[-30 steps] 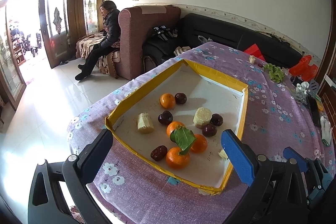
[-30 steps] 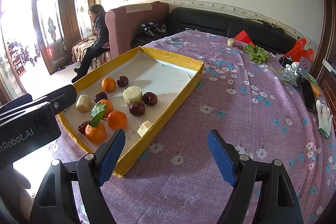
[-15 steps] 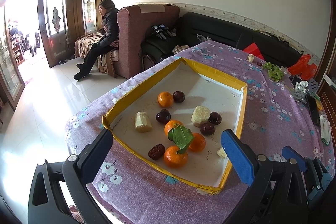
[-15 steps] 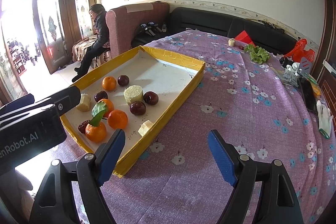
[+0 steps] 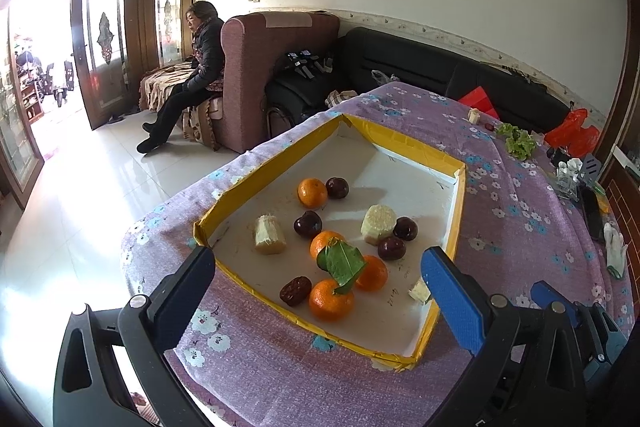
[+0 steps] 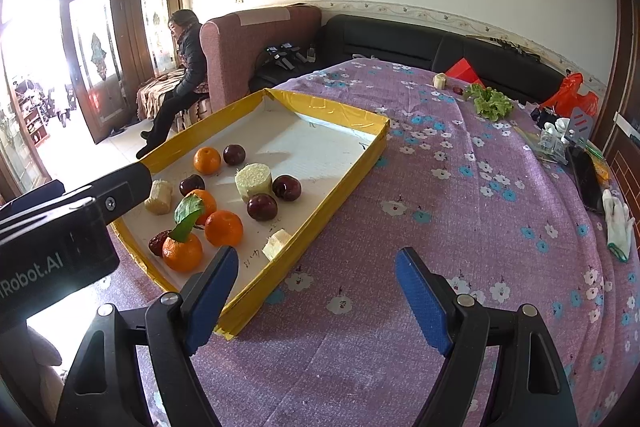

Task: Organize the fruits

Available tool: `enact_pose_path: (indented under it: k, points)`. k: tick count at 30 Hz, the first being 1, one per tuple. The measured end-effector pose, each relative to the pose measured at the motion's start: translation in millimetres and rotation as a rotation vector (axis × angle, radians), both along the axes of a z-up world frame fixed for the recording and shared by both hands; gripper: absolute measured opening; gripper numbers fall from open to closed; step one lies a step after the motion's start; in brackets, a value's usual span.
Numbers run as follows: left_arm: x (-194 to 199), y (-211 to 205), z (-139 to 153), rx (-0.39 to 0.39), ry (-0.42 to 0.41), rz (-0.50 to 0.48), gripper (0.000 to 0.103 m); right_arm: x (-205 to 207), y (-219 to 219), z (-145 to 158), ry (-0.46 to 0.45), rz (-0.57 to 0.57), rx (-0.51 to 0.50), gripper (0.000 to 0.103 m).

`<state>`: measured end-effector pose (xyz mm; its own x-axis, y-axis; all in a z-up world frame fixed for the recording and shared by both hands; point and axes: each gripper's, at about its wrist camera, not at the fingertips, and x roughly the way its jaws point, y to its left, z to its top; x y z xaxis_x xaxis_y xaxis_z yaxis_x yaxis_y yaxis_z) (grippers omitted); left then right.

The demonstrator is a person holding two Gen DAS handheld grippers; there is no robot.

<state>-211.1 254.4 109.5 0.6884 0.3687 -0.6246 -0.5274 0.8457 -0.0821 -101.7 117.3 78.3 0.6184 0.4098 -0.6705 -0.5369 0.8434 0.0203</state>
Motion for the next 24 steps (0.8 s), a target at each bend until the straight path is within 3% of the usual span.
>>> enact_pose_path:
  k: [5, 10, 20, 24]
  points:
    - [-7.5, 4.6, 9.7, 0.008, -0.034, 0.019, 0.103, -4.0, 3.6, 6.4, -0.020, 0.011, 0.013, 0.086]
    - [-31.6, 17.2, 30.7, 0.038, -0.118, 0.076, 0.103, -6.5, 17.7, 13.6, -0.034, 0.037, 0.045, 0.086]
    - [-88.1, 43.5, 67.3, 0.231, -0.236, 0.239, 0.103, -16.3, 71.6, 26.7, -0.044, 0.121, 0.107, 0.086]
    - [-110.9, 49.6, 77.9, 0.308, -0.317, 0.357, 0.103, -23.7, 87.7, 29.6, -0.054, 0.157, 0.112, 0.086]
